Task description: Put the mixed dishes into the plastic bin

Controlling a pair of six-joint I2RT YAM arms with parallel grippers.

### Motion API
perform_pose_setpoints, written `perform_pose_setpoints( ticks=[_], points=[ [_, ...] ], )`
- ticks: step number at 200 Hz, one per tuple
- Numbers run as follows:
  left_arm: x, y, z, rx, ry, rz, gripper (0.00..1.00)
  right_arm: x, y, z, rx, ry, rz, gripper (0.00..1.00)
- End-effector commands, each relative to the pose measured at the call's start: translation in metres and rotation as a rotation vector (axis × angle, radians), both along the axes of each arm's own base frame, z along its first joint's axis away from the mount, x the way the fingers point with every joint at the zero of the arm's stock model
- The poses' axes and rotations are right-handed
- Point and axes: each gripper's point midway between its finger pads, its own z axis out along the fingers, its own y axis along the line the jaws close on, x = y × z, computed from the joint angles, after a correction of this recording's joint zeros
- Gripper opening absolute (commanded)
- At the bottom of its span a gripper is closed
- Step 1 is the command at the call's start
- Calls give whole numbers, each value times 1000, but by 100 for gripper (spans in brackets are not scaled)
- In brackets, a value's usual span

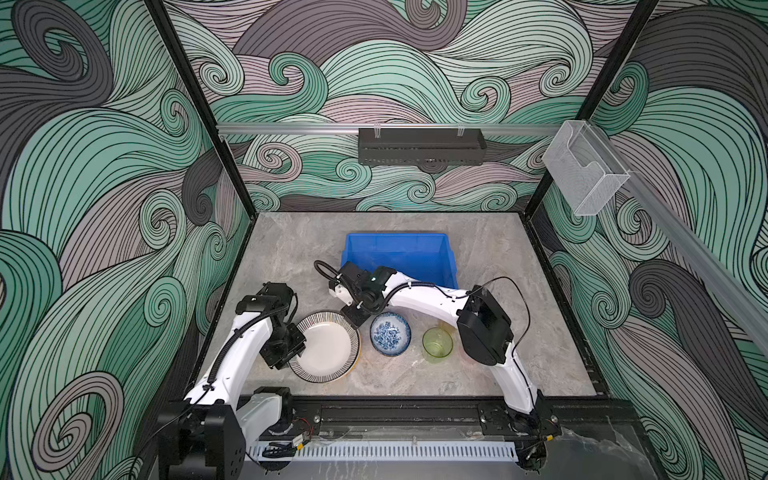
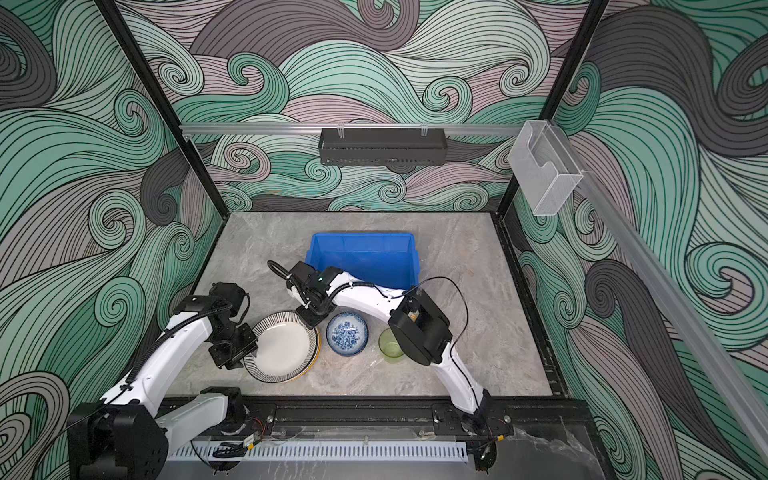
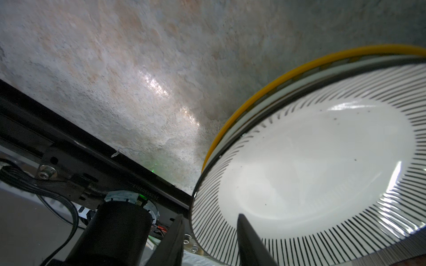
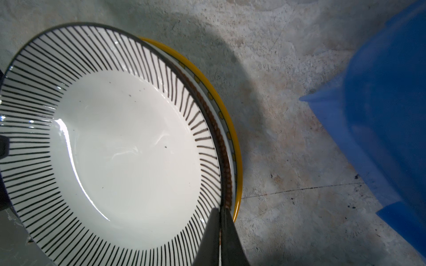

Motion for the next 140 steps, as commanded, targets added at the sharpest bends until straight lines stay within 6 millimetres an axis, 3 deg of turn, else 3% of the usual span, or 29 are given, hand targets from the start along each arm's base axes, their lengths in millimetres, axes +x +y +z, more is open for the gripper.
perform_pose_setpoints(
  ticks=[1,140],
  points=[
    [-3,-2,-1,0,17,9,41,-24,-8,-15,-48,72,43,6],
    [-15,-5,-4,2,74,-6,44,-32,-6,-13,-44,82,65,6]
  ],
)
